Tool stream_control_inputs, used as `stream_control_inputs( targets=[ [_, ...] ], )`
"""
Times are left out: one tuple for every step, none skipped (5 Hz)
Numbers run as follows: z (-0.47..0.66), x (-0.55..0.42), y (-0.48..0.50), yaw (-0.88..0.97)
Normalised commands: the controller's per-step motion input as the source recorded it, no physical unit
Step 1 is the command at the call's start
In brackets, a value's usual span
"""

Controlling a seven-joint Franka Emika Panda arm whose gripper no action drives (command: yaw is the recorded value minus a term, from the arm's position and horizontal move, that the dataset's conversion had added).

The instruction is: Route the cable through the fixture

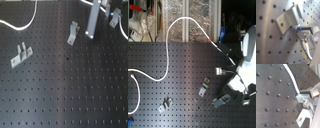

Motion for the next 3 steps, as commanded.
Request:
stream_control_inputs(
  targets=[
    [-0.09,-0.371,0.305,0.30],
    [-0.17,-0.364,0.330,0.36],
    [-0.10,-0.175,0.188,0.28]
  ],
)
